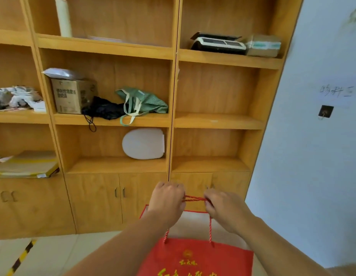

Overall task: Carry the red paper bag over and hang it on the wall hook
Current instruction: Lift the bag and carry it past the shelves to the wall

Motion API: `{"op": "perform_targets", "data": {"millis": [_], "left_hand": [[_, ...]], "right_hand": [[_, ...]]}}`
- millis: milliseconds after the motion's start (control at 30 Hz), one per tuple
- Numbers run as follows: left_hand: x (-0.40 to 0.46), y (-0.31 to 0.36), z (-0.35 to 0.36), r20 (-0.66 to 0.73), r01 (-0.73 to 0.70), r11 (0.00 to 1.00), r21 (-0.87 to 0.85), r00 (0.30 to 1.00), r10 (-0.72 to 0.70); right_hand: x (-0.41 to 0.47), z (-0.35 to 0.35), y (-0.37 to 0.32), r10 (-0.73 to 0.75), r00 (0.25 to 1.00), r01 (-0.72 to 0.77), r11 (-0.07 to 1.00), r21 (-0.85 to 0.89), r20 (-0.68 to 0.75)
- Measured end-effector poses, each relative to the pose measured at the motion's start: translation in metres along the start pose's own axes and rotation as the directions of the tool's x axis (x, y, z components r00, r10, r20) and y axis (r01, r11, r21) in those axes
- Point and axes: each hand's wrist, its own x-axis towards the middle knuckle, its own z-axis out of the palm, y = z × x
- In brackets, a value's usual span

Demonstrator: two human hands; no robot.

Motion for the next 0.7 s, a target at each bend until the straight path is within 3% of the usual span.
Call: {"op": "perform_targets", "data": {"millis": [400,700], "left_hand": [[0.244,-0.043,0.090,-0.044,-0.174,0.984,-0.045,0.984,0.172],[0.419,-0.023,0.161,-0.094,-0.454,0.868,-0.202,0.891,0.445]], "right_hand": [[0.175,0.028,0.112,0.240,0.971,-0.238,0.963,-0.130,-0.002],[0.256,0.037,0.198,0.534,0.844,-0.529,0.811,-0.250,-0.052]]}}
